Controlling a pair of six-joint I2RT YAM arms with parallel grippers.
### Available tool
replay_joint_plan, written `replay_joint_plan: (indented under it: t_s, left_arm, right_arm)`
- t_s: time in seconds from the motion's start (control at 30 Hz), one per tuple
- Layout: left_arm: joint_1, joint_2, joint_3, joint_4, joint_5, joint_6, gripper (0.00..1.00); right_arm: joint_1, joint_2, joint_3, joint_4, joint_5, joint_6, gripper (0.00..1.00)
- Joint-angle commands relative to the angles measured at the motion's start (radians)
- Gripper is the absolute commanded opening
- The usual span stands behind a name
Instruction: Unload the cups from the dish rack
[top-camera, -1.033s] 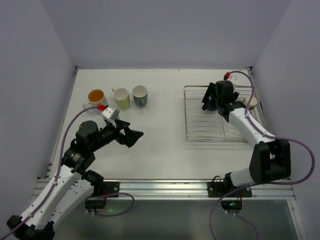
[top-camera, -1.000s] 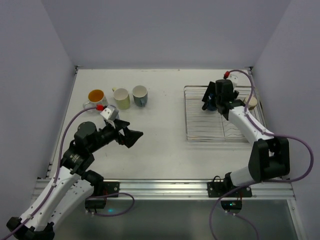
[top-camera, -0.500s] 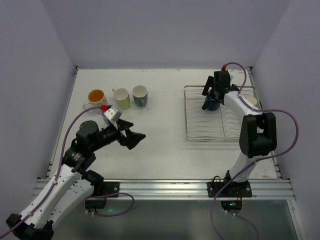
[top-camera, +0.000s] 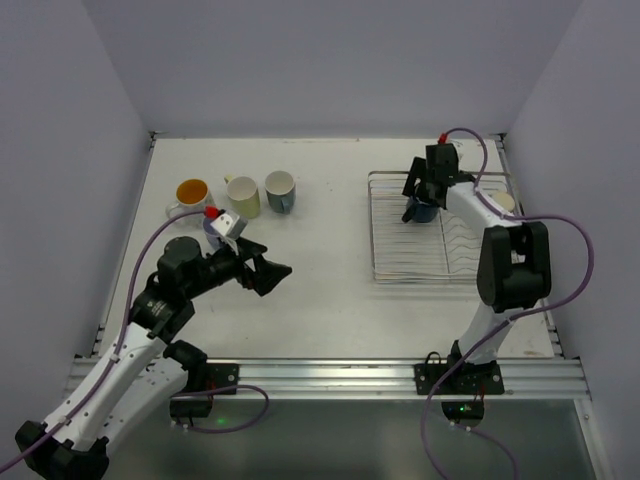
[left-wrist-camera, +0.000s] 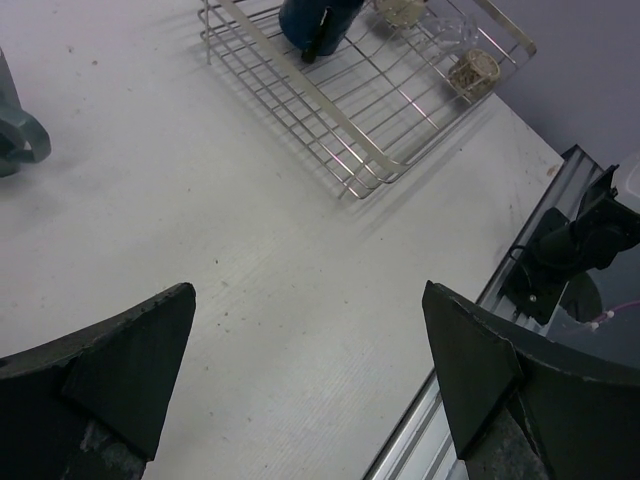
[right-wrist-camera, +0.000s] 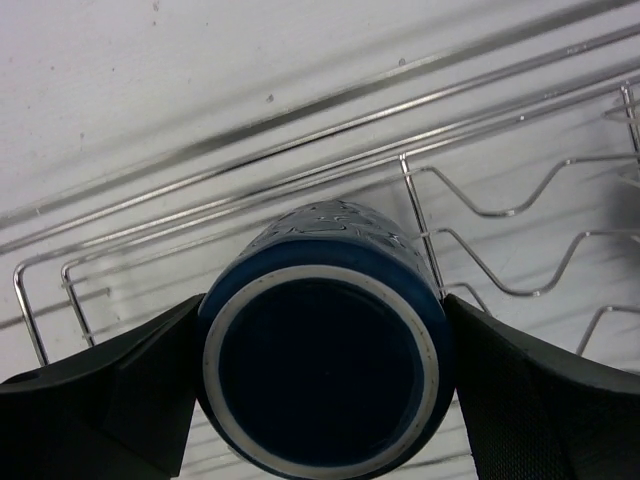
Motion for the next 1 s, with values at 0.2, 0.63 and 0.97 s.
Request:
replay_joint_plan:
  t_s: [0.2, 0.63, 0.97]
  left_arm:
    - [0.012, 0.017, 0.003, 0.118, 0.088, -0.108, 0.99]
    - [-0.019, 0.207, -0.011, 0.540, 0.208, -0.383, 0.86]
    - [-0.068, 0.438, -0.037, 0.833, 0.237, -0.544, 0.83]
  right_arm:
    - [0.010, -0.413, -0.218, 0.225, -0.226, 0.081, 0.20]
    - [0.013, -0.812, -0.608, 0.548, -0.680, 0.382, 0.17]
    - [0.238, -0.906, -0.854, 1.093, -0.849, 0.700, 0.16]
